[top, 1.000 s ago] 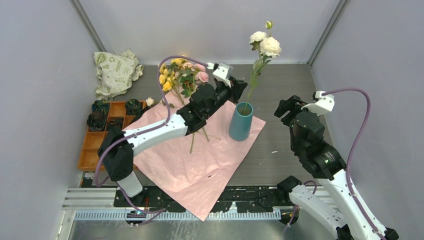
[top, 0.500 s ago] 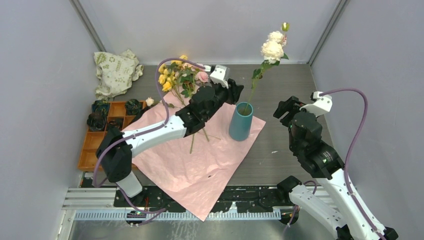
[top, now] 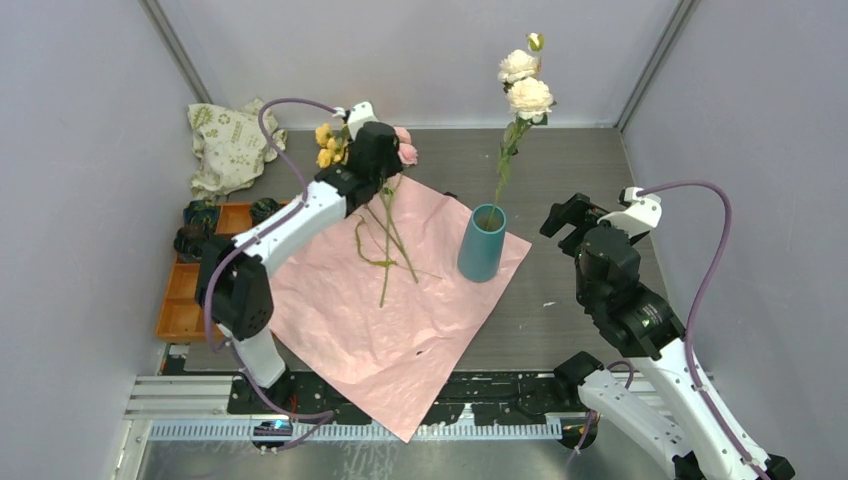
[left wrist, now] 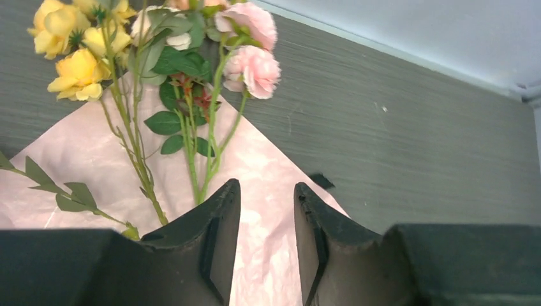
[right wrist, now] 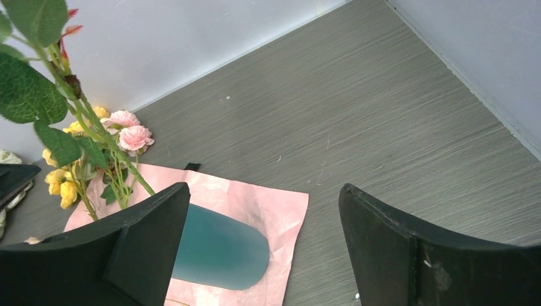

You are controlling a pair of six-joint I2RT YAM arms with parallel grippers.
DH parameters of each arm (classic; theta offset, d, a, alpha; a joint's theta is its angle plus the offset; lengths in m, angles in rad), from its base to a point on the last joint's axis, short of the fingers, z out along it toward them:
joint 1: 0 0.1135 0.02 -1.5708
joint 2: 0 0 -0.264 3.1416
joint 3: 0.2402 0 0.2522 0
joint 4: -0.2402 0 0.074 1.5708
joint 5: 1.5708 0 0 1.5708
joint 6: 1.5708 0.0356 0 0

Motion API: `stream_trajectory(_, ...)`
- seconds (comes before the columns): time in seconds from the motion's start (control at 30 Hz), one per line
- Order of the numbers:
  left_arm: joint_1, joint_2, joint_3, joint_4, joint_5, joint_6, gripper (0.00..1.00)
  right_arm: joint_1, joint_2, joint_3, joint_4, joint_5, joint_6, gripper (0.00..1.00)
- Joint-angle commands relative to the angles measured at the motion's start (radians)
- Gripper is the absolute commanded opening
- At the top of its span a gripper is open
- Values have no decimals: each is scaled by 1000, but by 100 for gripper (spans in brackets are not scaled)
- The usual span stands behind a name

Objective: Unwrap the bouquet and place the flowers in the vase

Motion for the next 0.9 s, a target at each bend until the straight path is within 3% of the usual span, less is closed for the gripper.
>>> stream_trajectory(0.0, 133, 108, 155, -251, 165, -221, 36, -2, -10, -2, 47, 12, 9, 92)
stream_trajectory(0.07, 237, 175, 188, -266, 321, -345, 31, -1, -5, -2, 49, 12, 9, 92)
stream_trajectory(0.17, 339, 305, 258, -301, 533, -509, 9, -1, 5, 0, 46, 15, 5, 92)
stream_trajectory(0.27, 382, 443, 400, -433, 559, -524, 0, -1, 10, -2, 45, 21, -1, 93)
stream_trajectory(0.43, 386, 585, 605, -649, 435, -517, 0, -1, 19, -11, 43, 21, -3, 93)
stream_trajectory(0.6, 389, 608, 622, -725, 347, -555, 6, -1, 31, -19, 46, 12, 2, 93)
stream_trajectory(0.73, 391, 609, 618, -720, 365, -532, 8, -1, 36, -24, 45, 3, 3, 93)
stream_trajectory(0.87, 379, 581, 629, -729, 372, -487, 16, -1, 35, -31, 53, -7, 6, 93)
